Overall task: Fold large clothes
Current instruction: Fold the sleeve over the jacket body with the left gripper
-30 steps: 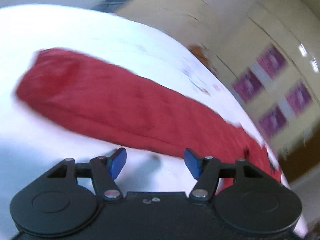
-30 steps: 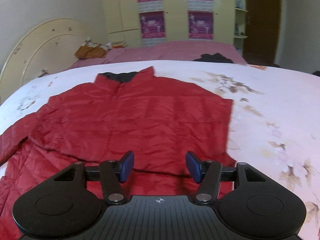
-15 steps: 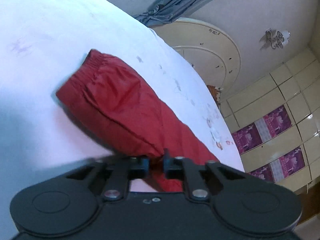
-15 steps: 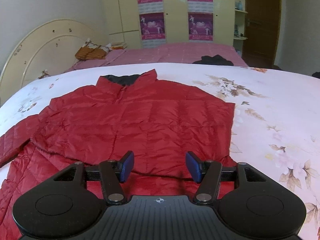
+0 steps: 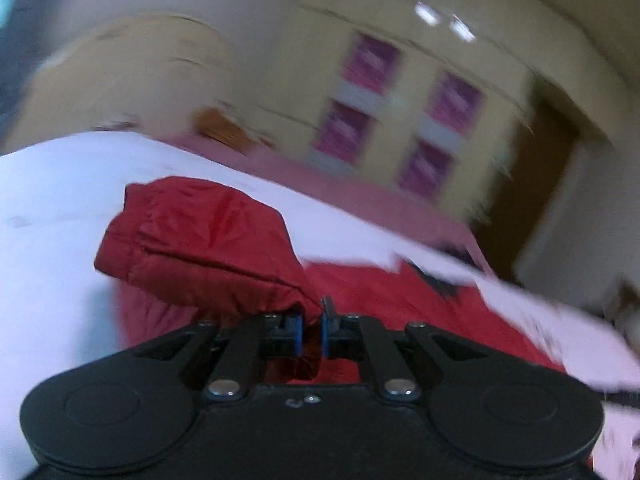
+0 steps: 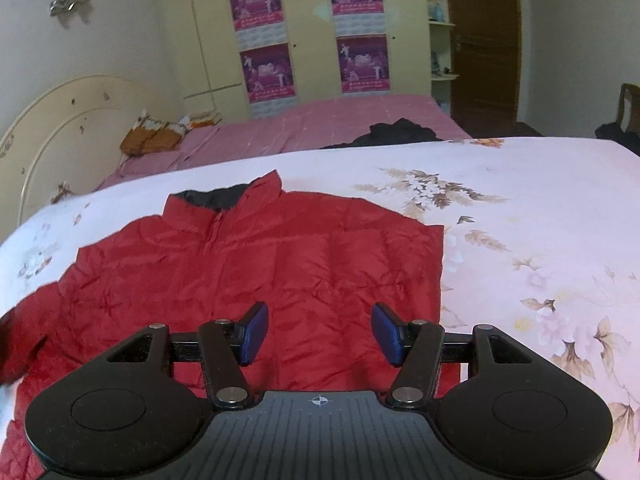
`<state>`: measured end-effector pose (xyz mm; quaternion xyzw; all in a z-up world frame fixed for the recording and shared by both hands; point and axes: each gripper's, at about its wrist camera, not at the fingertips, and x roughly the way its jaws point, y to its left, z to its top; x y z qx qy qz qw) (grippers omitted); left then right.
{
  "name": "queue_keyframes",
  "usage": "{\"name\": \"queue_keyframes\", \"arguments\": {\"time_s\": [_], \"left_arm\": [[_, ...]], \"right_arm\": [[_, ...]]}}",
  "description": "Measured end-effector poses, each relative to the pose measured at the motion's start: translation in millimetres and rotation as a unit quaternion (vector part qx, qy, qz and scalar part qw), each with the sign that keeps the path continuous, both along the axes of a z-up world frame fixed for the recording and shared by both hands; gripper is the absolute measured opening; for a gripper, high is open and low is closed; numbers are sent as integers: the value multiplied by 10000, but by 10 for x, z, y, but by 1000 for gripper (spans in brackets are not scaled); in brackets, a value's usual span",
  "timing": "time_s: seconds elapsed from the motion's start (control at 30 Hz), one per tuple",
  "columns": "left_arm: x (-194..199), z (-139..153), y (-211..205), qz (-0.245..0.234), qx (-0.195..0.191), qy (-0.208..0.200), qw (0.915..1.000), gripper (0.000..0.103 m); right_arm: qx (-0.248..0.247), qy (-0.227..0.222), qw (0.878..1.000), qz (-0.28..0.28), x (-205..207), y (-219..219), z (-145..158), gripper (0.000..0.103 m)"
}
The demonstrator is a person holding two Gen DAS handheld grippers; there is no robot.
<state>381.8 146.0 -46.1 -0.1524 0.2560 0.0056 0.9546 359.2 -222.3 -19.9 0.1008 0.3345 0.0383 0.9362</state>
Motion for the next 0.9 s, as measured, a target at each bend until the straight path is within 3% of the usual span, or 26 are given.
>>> {"name": "queue_keyframes", "arguments": {"time_s": [0.1, 0.2, 0.3, 0.4, 0.53, 0.57, 0.6, 0.63, 0.67, 0.73, 0.83, 0.9], "left_arm": [[263, -69, -619, -851, 388, 275, 9952, 8], [443, -182, -1148, -1547, 773, 496, 9837, 8], [466, -302, -1553, -1938, 945, 564, 9748, 8], [507, -416, -1844, -2193, 879, 676, 9693, 8], [613, -497, -2091, -2402, 1086, 768, 9616, 8], [618, -508, -2167, -2430, 1151, 758, 9602, 11], [617, -510, -2208, -2462, 1145, 754, 9595, 21], [612, -498, -2232, -2534, 1112, 757, 9580, 42], [617, -486, -2292, -2614, 1099, 712, 9563, 51], [561, -458, -2354, -2658, 1236, 635, 9539, 51], [526, -464, -2493, -2689, 1497, 589, 9496, 71], [443, -464, -2626, -2767, 2082, 401, 9373, 70]], "right_arm": [[67, 3, 9999, -110, -30, -64, 25, 58], [176, 37, 9995, -268, -61, -176, 21, 58], [280, 76, 9986, -451, -96, -325, 3, 58], [343, 97, 9974, -623, -152, -481, -21, 58], [397, 138, 9958, -814, -237, -686, -48, 58], [411, 154, 9954, -851, -259, -735, -54, 58], [436, 170, 9951, -875, -281, -786, -60, 58], [463, 183, 9947, -895, -300, -836, -63, 58], [482, 191, 9943, -933, -327, -887, -65, 58], [496, 204, 9934, -1012, -350, -957, -67, 58], [526, 209, 9924, -1094, -382, -1056, -57, 58], [538, 211, 9923, -1095, -402, -1085, -49, 58]]}}
